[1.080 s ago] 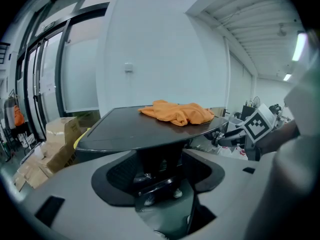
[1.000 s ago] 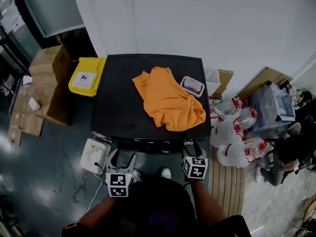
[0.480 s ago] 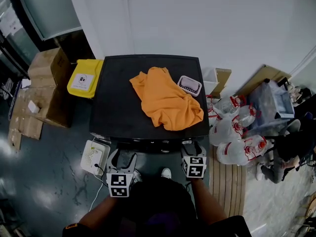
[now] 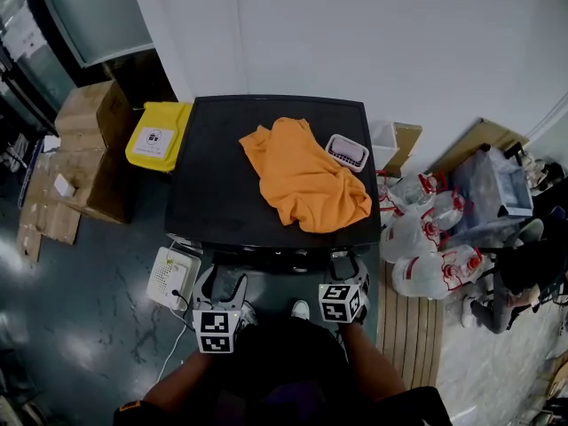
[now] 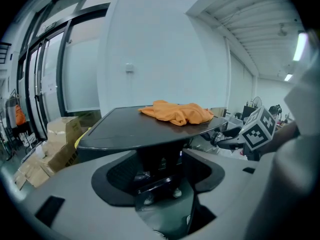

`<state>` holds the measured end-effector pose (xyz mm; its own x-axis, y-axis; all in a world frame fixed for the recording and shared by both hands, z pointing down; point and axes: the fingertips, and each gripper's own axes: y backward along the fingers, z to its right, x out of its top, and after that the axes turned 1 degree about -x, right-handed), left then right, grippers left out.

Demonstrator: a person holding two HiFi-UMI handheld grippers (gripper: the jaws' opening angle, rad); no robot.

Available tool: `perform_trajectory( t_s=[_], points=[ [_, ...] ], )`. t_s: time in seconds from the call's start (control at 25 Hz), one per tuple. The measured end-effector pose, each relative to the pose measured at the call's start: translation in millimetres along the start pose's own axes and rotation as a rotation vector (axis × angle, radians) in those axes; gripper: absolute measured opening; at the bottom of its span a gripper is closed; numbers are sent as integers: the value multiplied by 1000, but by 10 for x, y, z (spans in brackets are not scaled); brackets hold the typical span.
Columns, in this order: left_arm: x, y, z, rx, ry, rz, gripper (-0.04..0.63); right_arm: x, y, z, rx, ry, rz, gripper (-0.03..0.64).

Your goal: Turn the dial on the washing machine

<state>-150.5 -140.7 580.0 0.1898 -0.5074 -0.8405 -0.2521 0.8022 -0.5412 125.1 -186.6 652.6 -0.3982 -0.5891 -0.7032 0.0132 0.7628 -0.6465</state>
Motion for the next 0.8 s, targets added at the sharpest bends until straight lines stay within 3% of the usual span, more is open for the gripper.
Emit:
perform_trajectory(
  t_s=[0.16,0.52,0.68,0.8],
  points=[
    [-8,15,-3,4,7,0,285,-24,-1,47,95,-143,8,252],
    [15,5,74,-9,12,9,285,-112,-9,131,330,-596,21,250],
    [12,-16,108,-14,13,8,285,-111,-27,131,322,-588,22,252],
    [27,-37,121,-15,11,12,285,-99,-6,98,252,-471,22,256]
  ],
)
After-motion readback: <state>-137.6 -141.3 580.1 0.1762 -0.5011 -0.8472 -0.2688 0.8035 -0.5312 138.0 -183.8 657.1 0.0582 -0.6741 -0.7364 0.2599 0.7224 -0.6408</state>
